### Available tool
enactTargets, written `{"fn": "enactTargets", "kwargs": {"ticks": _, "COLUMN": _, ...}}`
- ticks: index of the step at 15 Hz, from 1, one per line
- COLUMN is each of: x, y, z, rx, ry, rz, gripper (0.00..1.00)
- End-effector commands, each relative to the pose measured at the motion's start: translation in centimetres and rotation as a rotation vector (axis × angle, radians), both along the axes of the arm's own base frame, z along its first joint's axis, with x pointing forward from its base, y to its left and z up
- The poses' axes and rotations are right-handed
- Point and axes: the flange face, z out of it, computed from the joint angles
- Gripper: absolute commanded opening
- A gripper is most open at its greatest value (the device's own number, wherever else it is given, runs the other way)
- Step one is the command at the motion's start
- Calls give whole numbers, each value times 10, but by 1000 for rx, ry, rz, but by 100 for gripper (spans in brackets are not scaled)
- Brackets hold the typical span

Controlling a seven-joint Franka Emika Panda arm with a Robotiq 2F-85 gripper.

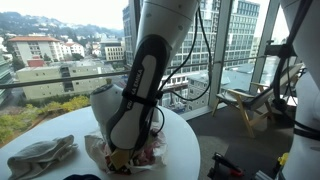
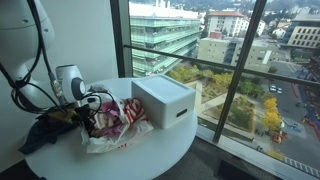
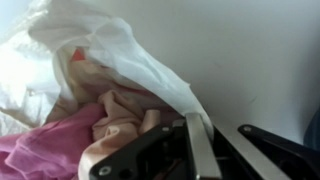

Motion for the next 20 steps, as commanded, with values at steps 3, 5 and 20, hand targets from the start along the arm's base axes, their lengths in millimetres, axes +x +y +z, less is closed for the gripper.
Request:
{"fn": "enactTargets", "kwargs": {"ticks": 3, "x": 14, "y": -16, "z": 69, "rx": 82, "ry": -38, "rz": -112, "gripper": 10}}
{"fn": "enactTargets", "kwargs": {"ticks": 5, "x": 18, "y": -17, "z": 94, "rx": 100, "ry": -68, "rz": -135, "gripper": 10}}
{"fn": "enactTargets", "kwargs": {"ticks": 20, "x": -33, "y": 38, "z": 139, "rx": 291, "ry": 147, "rz": 103, "gripper": 56}}
